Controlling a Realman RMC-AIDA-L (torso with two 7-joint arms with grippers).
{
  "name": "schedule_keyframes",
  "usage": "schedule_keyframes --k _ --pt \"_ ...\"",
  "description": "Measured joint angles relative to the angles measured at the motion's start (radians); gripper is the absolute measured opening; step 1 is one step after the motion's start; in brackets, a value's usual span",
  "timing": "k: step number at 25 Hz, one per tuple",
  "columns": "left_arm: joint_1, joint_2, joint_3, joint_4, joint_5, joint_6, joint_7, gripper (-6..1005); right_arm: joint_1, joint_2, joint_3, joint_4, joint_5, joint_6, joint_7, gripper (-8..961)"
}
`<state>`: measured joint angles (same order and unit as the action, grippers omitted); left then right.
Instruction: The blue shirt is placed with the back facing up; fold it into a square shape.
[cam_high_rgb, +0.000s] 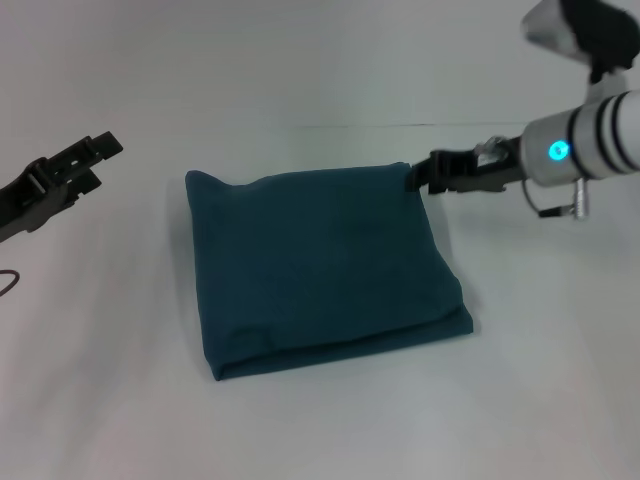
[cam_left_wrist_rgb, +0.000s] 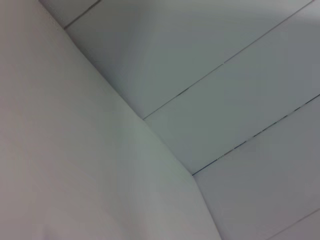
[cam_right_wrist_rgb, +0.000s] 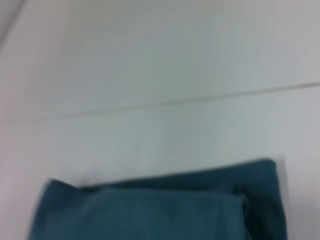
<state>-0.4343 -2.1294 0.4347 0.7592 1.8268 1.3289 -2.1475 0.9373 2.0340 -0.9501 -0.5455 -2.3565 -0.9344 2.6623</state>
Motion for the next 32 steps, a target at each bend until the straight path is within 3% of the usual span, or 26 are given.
schedule_keyframes --k 3,6,12,17,25,29,32 --pt "0.001 0.001 -0.001 0.0 0.0 0.0 0.0 860 -0.009 -0.01 0.018 -0.028 0.023 -0.021 0.0 390" --pt "0.0 0.001 -0.004 0.0 0.0 -0.001 0.0 860 -0.003 -0.003 0.019 -0.026 0.027 0.006 -0.001 418" --pt "-0.005 -0.004 -0.002 0.0 0.0 -0.003 0.0 859 0.044 0.057 0.001 0.05 0.028 0.101 -0.049 440" --pt "-0.009 -0.006 0.002 -0.002 0.0 -0.007 0.0 859 0.117 0.061 -0.031 0.226 0.024 0.244 -0.061 432" --pt "-0.011 -0.006 0.003 -0.009 -0.001 -0.015 0.0 859 0.108 0.05 -0.079 0.242 0.02 0.41 -0.026 433" --pt "-0.011 -0.005 0.004 -0.009 -0.002 -0.015 -0.004 859 0.097 0.038 -0.073 0.19 0.021 0.317 -0.025 434" --pt "-0.01 -0.002 0.004 -0.009 -0.002 -0.015 -0.006 860 0.044 0.031 -0.064 0.064 0.026 0.097 -0.014 435"
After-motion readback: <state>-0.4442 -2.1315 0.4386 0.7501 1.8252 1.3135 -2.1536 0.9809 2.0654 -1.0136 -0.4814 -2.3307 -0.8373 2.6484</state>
